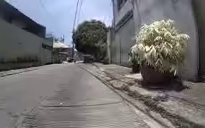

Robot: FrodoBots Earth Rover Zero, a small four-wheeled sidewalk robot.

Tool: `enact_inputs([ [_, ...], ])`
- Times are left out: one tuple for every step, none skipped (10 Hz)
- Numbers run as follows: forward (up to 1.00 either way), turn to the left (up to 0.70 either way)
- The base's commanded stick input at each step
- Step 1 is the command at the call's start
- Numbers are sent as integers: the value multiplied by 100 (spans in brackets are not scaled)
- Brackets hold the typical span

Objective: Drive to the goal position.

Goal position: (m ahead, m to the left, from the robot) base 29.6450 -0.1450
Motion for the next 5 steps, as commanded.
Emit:
enact_inputs([
  [100,2],
  [100,0],
  [100,0],
  [100,0],
  [100,0],
])
